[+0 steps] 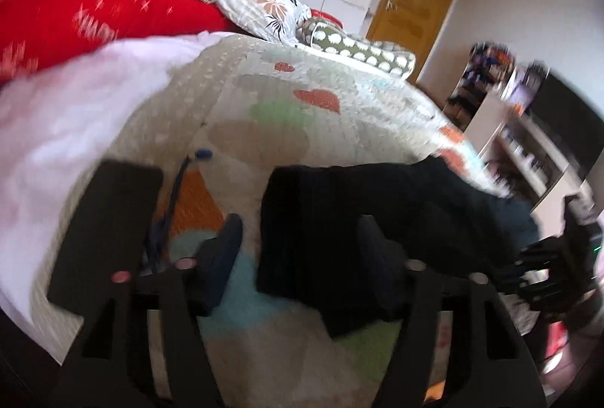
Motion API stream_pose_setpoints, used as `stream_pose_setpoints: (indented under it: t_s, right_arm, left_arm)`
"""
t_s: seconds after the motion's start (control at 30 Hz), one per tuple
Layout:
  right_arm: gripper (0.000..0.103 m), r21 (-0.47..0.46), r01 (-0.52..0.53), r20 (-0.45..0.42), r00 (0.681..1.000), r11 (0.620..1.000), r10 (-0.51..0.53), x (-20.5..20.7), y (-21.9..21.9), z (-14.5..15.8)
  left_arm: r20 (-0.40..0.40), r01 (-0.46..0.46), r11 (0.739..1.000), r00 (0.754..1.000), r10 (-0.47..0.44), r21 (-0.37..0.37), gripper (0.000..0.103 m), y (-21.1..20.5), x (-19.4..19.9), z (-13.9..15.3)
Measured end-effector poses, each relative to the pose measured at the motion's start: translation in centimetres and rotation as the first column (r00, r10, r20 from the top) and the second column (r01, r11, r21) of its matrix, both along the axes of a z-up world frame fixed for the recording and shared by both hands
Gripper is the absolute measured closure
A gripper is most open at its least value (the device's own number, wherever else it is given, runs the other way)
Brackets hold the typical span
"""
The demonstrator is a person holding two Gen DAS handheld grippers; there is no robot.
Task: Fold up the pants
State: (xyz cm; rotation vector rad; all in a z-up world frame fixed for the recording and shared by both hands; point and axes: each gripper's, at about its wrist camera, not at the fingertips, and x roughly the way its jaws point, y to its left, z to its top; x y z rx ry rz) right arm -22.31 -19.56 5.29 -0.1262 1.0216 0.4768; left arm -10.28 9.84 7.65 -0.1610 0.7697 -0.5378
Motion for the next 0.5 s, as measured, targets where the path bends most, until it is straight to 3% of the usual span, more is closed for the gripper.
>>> stream_pose_setpoints:
  t_s: [0.13, 0.27, 0.4, 0.5]
  right_arm:
    - [0.090, 0.051, -0.065, 0.033, 0.997, 0.997, 0.063, -0.5, -0.5, 2.5]
    - [0.079, 0.075, -0.043, 0.080, 0.996, 0.996, 0.037, 0.2, -1.9, 4.4]
    - [0.076, 0.047, 0.104, 0.105, 0.989, 0.993, -0.109, 3.7, -4.3, 5.0]
    - [0.068, 0.061, 0.242, 0.114, 0.962, 0.968, -0.248, 7.1, -7.0, 4.5]
  left_arm:
    - [-0.106, 0.015, 0.994, 0.994, -0.027, -0.105, 0.036, 0.8, -0.9, -0.9]
    - [-0.199, 0.017, 0.992, 0.979, -0.042, -0.127, 0.036, 0.2, -1.1, -2.2]
    - [-0.292, -0.003, 0.980, 0.955, -0.057, -0.201, 0.036, -0.5, -0.6, -3.0]
    - [-0.379, -0.040, 0.961, 0.923, -0.069, -0.273, 0.036, -1.1, -0.1, -3.9]
